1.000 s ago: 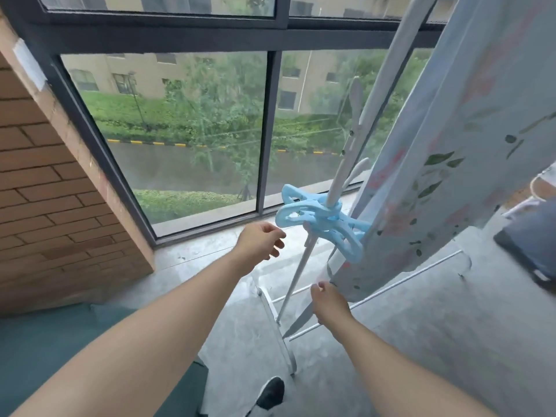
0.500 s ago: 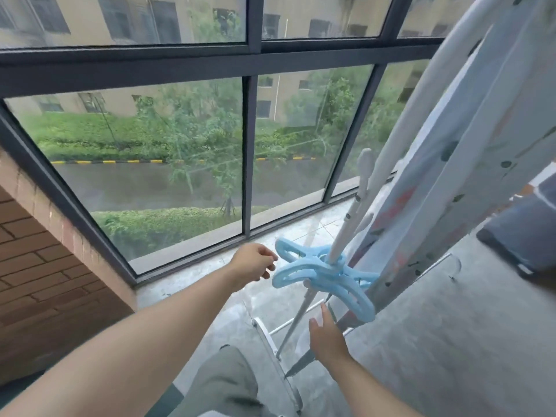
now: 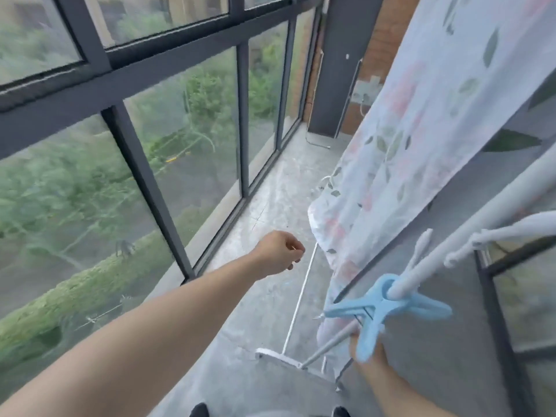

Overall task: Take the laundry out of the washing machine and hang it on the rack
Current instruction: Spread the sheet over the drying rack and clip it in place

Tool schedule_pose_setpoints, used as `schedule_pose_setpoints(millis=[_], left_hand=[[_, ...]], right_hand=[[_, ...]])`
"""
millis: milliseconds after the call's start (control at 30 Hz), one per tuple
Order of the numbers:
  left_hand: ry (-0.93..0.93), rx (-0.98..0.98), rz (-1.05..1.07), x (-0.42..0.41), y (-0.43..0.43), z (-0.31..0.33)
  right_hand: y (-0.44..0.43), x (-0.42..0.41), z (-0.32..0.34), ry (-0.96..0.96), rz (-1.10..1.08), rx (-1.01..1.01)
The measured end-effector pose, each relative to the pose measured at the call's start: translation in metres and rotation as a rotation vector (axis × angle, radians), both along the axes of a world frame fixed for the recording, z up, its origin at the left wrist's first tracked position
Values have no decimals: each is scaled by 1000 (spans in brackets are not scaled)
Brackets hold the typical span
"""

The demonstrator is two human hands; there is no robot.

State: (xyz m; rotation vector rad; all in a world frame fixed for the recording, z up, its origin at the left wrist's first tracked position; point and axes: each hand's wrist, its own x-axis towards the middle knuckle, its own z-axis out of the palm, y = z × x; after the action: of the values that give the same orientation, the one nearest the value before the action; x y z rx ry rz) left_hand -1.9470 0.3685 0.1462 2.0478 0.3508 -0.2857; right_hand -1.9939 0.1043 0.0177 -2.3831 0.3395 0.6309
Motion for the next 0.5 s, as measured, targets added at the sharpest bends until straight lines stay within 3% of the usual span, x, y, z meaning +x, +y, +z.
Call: schedule_pose_setpoints(millis=[167,500], left_hand=[[-31,66,-314,5,22,-1],[-138,148,-604,57,-29,-3]], right_hand=[[34,-45,-5,45,-289,-47],[69,-68,-9,158,-141,-71]])
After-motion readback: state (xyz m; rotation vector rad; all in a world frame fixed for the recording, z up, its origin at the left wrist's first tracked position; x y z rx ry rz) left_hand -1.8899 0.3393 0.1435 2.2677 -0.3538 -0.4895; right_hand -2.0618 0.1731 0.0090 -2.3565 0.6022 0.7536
